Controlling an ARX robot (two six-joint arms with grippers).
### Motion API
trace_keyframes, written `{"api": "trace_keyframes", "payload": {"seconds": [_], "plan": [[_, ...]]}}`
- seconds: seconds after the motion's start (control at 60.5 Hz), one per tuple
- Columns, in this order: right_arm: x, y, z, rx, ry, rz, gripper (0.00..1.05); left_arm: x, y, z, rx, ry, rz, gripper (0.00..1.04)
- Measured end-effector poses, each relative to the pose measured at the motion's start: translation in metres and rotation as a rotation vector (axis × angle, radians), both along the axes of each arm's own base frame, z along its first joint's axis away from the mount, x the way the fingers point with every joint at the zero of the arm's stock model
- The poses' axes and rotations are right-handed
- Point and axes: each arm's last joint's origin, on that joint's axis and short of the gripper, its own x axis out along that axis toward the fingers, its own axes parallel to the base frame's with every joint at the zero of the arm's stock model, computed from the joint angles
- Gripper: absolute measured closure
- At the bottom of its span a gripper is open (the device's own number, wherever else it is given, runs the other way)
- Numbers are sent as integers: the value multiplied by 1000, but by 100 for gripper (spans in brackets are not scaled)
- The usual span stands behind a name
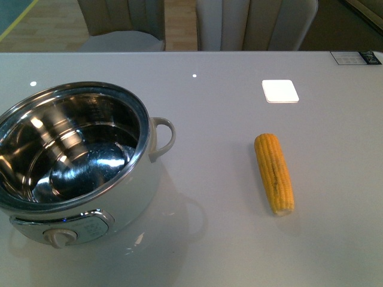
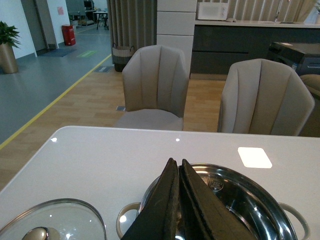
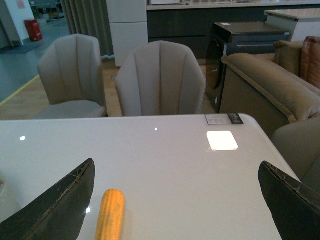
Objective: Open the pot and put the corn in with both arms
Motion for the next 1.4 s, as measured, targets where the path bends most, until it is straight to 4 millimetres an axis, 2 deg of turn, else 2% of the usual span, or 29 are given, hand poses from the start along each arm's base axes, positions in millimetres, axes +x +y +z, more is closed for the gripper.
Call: {"api": "trace_keyframes", "payload": {"seconds": [0.298, 0.413, 0.711, 0.926, 1.008, 1.223, 1.273, 1.306, 1.355, 1.405], "plan": [[0, 0, 0, 0, 0, 0, 9, -5, 0, 0, 0, 0, 0, 102], [0, 0, 0, 0, 0, 0, 9, -15, 0, -4, 0, 12, 0, 102], [0, 0, 0, 0, 0, 0, 9, -16, 0, -3, -2, 5, 0, 101], [0, 0, 0, 0, 0, 0, 9, -16, 0, -3, -1, 5, 0, 64], [0, 0, 0, 0, 0, 0, 9, -16, 0, -3, -1, 5, 0, 44], [0, 0, 0, 0, 0, 0, 9, -16, 0, -3, -1, 5, 0, 7], [0, 0, 0, 48, 128, -37, 9, -16, 0, -3, -1, 5, 0, 6], [2, 0, 1, 94, 320, -95, 9, -16, 0, -3, -1, 6, 1, 8], [5, 1, -1, 123, 498, -121, 9, -16, 0, -3, -1, 5, -2, 7], [12, 4, -10, 158, 646, -128, 9, -16, 0, -3, -1, 5, 0, 7]]}}
